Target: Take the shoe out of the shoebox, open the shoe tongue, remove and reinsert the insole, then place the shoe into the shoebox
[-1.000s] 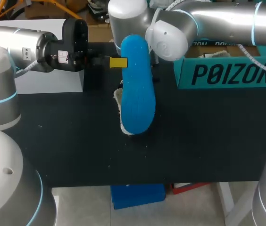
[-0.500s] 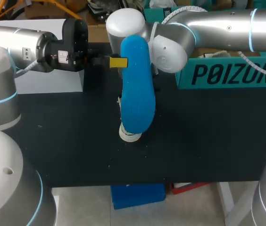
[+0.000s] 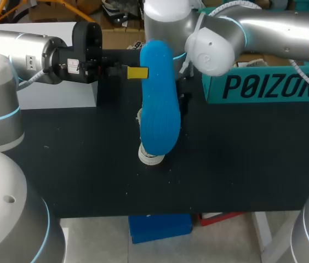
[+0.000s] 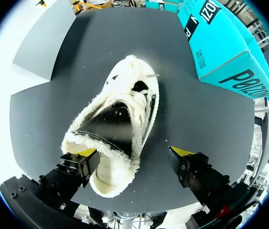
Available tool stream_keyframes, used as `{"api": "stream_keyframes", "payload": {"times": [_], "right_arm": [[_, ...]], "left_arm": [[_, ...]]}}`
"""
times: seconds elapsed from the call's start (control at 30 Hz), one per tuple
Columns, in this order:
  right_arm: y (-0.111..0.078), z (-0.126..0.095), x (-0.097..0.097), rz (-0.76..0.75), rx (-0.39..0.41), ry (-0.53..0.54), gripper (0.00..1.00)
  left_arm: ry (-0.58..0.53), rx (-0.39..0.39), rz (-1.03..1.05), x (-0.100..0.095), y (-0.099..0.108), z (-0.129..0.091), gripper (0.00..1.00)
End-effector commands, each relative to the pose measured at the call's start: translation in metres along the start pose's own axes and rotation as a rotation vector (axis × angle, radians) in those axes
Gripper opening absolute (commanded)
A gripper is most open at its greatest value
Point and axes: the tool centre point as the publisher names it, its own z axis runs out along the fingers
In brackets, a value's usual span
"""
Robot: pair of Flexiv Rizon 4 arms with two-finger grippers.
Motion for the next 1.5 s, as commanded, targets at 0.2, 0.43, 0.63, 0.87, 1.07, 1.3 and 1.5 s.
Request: {"api": "stream_keyframes", "payload": {"times": [0.2,0.43,0.63,0.87,1.07,1.3,1.5], "right_arm": [[-0.014,-0.056,-0.021,-0.039,-0.024,0.239,1.00],[-0.020,-0.079,-0.029,-0.017,-0.012,0.481,1.00],[-0.023,-0.092,-0.039,0.037,-0.022,0.577,1.00],[-0.023,-0.092,-0.039,0.037,-0.022,0.577,1.00],[-0.023,-0.092,-0.039,0.037,-0.022,0.577,1.00],[-0.024,-0.095,-0.041,0.107,-0.051,0.801,1.00],[-0.021,-0.101,-0.038,0.129,-0.076,0.898,1.00]], "left_arm": [[-0.002,0.001,0.002,0.000,0.001,0.001,0.00],[-0.002,0.001,0.002,0.000,0.001,0.001,0.00],[-0.002,0.001,0.002,0.000,0.001,0.001,0.00],[-0.002,0.001,0.002,0.000,0.001,0.001,0.00],[-0.002,0.001,0.002,0.000,0.001,0.001,0.00],[-0.046,-0.062,0.148,0.002,-0.002,0.002,0.00],[-0.099,-0.136,0.451,0.012,0.004,-0.001,0.00]]}}
